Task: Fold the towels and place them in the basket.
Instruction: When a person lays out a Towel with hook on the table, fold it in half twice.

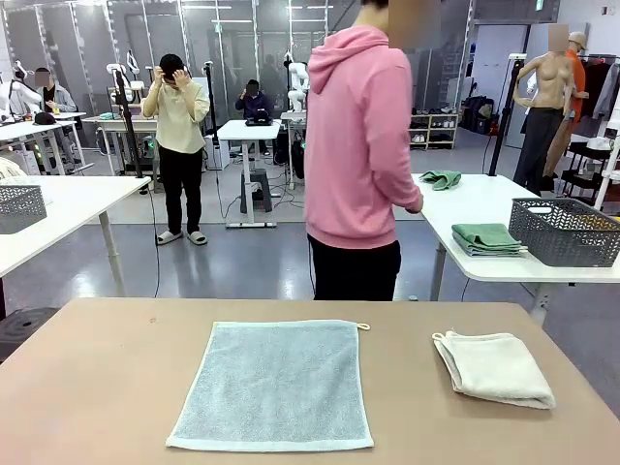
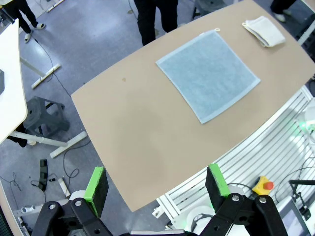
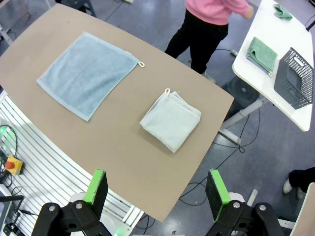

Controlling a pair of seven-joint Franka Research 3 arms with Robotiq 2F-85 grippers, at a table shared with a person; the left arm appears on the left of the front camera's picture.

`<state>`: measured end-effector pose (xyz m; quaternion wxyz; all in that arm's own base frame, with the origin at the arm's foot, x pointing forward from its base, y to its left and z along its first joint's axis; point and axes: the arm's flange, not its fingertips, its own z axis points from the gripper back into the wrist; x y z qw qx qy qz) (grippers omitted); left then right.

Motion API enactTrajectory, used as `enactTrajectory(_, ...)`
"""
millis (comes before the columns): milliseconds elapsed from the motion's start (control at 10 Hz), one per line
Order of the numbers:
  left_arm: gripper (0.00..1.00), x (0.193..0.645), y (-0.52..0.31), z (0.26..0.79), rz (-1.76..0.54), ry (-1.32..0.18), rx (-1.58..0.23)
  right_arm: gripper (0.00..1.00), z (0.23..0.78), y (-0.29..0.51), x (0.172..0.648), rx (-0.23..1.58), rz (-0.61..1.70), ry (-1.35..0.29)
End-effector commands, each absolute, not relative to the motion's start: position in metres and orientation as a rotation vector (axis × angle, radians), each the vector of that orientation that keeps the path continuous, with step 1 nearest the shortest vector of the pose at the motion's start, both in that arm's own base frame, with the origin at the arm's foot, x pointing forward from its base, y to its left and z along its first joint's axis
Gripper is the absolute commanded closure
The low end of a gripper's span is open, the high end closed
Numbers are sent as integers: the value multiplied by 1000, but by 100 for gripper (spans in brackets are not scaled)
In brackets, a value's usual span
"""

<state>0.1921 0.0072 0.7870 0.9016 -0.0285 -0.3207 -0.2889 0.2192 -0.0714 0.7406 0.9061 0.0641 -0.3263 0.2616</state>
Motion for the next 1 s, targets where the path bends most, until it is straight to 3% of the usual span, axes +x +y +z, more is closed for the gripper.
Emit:
enactTrajectory(0,0,192,7,787,-598,-663,-59,0,741,-71,219,132,540,-674)
enactTrajectory(300,0,200,-69,763,-931,-598,122,0,713,11,228,-44,922,-575)
enactTrajectory(900,0,215,-119,630,-1308,-527,42,0,602,102,237,-36,1341,-346)
